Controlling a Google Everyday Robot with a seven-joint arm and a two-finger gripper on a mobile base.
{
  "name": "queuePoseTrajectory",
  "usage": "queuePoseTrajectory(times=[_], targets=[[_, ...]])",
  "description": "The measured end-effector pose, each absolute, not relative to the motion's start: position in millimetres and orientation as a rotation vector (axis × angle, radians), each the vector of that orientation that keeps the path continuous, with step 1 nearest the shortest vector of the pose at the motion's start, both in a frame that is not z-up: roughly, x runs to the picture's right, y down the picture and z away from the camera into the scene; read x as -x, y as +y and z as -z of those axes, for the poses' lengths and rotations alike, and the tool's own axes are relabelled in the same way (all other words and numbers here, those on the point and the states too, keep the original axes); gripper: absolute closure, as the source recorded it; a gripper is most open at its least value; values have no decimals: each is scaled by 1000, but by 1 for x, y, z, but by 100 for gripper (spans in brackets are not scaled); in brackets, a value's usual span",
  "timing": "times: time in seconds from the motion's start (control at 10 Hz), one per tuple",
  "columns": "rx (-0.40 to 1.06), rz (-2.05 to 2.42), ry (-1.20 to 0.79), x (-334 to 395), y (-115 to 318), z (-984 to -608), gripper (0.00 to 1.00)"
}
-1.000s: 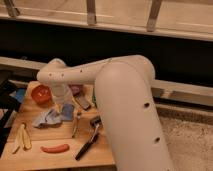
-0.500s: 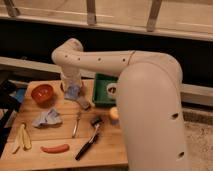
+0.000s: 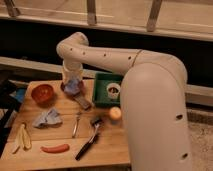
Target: Place sponge in purple bowl
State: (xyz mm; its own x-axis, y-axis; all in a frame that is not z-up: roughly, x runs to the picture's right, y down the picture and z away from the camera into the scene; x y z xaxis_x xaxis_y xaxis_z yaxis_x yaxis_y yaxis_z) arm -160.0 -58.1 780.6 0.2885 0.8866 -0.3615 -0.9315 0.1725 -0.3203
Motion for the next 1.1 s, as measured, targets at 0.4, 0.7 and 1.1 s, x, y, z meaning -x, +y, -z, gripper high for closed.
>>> queuePoseTrajectory(times=[0.4,0.7,1.1], targets=[[519,-1298,37,172,-71,-794,81],[543,-1267,-46,226,-92,-818,81],[550,-1255,-49,243,-91,-880,81]])
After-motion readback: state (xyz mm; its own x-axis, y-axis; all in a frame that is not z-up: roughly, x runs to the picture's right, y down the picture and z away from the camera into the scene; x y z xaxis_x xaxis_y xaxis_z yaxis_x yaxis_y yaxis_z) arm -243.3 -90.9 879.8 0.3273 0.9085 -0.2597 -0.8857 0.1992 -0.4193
